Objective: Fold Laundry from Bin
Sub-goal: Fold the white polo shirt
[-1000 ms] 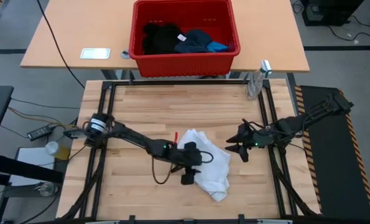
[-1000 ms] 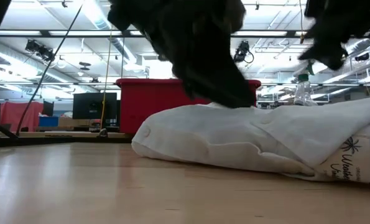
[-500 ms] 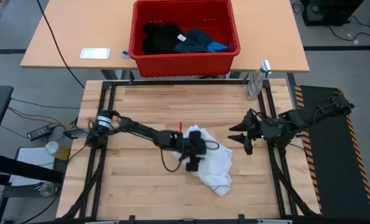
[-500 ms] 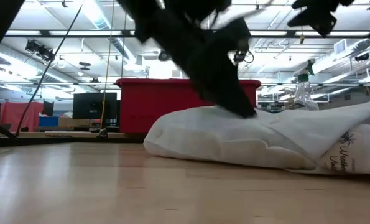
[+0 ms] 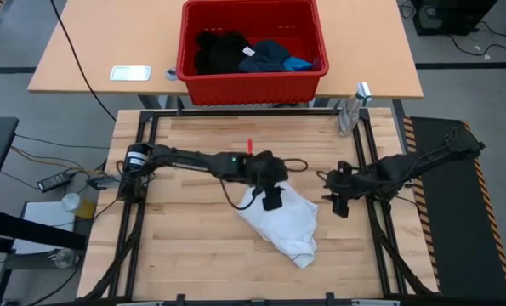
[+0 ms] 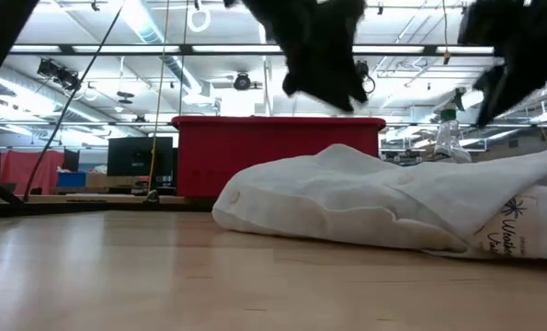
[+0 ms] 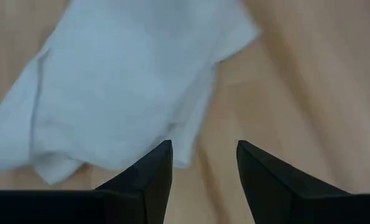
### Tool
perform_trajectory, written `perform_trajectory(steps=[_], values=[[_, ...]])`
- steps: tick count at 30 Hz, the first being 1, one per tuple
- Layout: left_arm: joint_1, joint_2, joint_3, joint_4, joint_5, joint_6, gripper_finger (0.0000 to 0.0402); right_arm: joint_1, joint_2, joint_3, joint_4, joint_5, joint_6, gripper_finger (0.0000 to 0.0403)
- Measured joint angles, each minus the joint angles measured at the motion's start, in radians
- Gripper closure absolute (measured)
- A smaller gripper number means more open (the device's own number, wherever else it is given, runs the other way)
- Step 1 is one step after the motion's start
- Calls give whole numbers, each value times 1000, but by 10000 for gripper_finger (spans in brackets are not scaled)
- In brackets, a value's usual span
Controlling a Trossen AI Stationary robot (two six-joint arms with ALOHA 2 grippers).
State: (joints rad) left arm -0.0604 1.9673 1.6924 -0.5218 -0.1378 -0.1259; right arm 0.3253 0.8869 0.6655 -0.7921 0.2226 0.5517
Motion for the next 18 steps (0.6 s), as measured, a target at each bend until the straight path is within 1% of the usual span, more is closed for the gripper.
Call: perform_trajectory(steps=[2,4,6,9,11,15,18], values=[[-23,-35,5,-29,-25,15,208,-16,24,-67,70,-50,9,218],[-54,-62,5,-92,-87,40,216,-32,47,-112,128,-52,20,220],[-89,-80,3,-136,-157,55,227,-45,78,-139,196,-38,-9,222],[-128,-102,1,-168,-184,57,245,-83,152,-163,287,-45,-81,224],[-151,-132,-52,-165,-183,35,256,-121,223,-162,333,-65,-116,224],[-189,-241,-243,-86,-189,-104,271,-180,353,-133,330,-71,-137,224],[-223,-373,-339,-40,-262,-217,278,-192,417,-119,388,-100,-194,224]])
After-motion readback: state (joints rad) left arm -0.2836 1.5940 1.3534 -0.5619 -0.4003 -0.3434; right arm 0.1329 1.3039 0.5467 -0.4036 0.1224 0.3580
